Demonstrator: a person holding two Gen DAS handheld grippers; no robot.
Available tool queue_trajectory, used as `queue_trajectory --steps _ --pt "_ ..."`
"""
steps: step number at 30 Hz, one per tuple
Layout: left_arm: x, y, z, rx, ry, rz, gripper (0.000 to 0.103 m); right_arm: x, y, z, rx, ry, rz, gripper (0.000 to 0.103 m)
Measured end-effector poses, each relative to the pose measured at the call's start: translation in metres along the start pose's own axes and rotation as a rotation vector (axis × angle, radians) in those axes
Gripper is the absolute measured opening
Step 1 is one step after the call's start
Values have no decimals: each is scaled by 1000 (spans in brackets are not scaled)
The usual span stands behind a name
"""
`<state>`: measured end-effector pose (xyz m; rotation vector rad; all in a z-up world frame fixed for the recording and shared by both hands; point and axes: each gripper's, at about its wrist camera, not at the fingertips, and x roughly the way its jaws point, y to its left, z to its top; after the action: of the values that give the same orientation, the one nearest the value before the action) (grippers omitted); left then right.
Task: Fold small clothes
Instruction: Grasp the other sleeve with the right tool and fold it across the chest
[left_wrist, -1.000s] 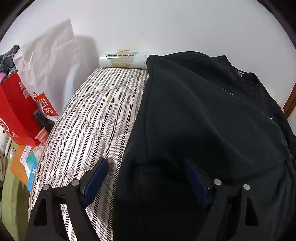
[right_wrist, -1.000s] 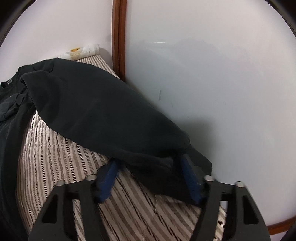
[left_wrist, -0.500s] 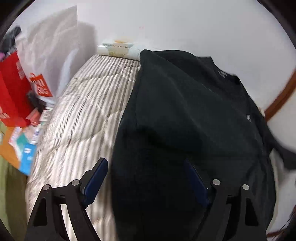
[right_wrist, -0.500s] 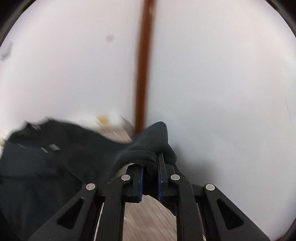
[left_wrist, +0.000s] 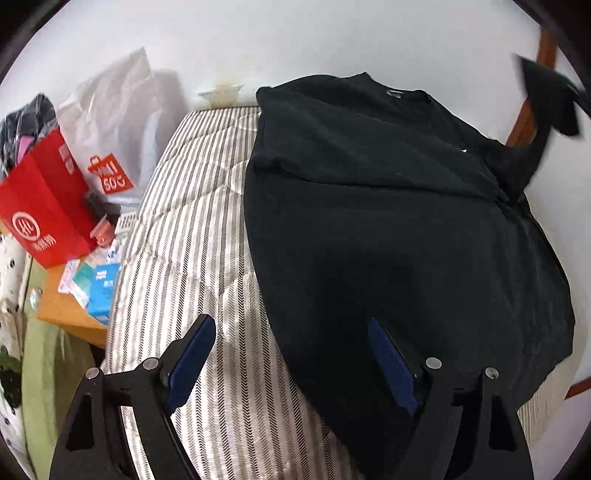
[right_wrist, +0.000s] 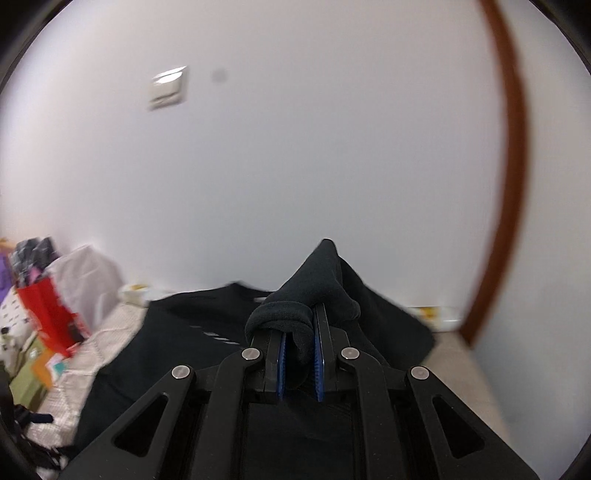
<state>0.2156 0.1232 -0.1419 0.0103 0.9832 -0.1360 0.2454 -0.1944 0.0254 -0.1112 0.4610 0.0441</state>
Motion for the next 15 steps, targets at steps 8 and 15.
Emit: queue_trajectory --steps 8,15 --pt "5 24 17 -123 3 -115 83 123 99 -29 -38 183 106 13" --pt "1 24 28 -105 -26 -81 83 185 139 -73 -127 276 116 18"
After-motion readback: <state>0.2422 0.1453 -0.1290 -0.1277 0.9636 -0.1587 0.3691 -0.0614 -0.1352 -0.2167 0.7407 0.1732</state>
